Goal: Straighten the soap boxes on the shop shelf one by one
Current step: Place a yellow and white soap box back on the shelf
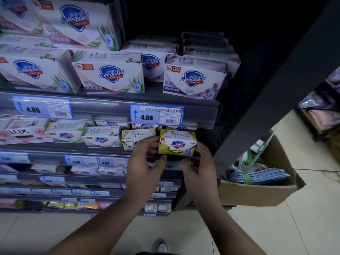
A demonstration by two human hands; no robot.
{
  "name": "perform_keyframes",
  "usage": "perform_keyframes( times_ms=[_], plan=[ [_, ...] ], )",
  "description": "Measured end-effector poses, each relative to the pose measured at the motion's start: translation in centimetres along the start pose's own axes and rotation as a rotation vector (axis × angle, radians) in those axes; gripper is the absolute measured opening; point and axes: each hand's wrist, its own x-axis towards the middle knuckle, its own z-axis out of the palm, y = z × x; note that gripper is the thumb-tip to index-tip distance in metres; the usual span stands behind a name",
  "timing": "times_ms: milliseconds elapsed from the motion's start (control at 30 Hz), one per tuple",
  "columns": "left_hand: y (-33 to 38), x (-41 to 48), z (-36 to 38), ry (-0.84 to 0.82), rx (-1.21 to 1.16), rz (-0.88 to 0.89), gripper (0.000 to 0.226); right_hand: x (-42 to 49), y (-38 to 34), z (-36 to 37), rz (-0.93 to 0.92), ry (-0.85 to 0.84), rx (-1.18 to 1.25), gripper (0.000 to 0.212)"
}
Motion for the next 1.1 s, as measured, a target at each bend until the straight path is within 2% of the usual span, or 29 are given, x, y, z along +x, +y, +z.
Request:
perform_keyframes(
  times_ms=[100,267,433,533,667,967,1100],
  plan=[
    [0.4,-0.5,-1.2,0.016,-0.155,0.025,0.025,0.1,0.2,-0.6,-0.030,-0.012,0.113,0.038],
    [1.0,-0.2,-3.1,-0.003,-0.294,-0.068,0.023,0.9,0.1,-1.0,-0.034,-0.113,0.282,0.025],
    [1.5,-0.1,-4.0,0.098,-0.376,-0.153,0.051,1.6,-0.3,-0.7,0.027,-0.180,0.452,0.020],
    [1.6,-0.1,-4.2,0.098,-0.368,-0.146,0.051,1.5,-0.2,-0.6,0.035,-0.204,0.463,0.023],
    [1.2,0.0,-4.5,0.049,-0.348,-0.106,0.050,1.5,-0.4,-0.9,-0.029,-0.220,0.436,0.040],
    [0.9,0.7,-4.5,-0.009,-0.402,-0.035,0.046,1.3,-1.7,-0.9,-0.121,-0.201,0.507,0.043],
    [0.8,0.8,-4.8,-0.002,-0.444,-0.084,0.044,1.3,-1.9,-0.8,-0.099,-0.198,0.503,0.039]
  ],
)
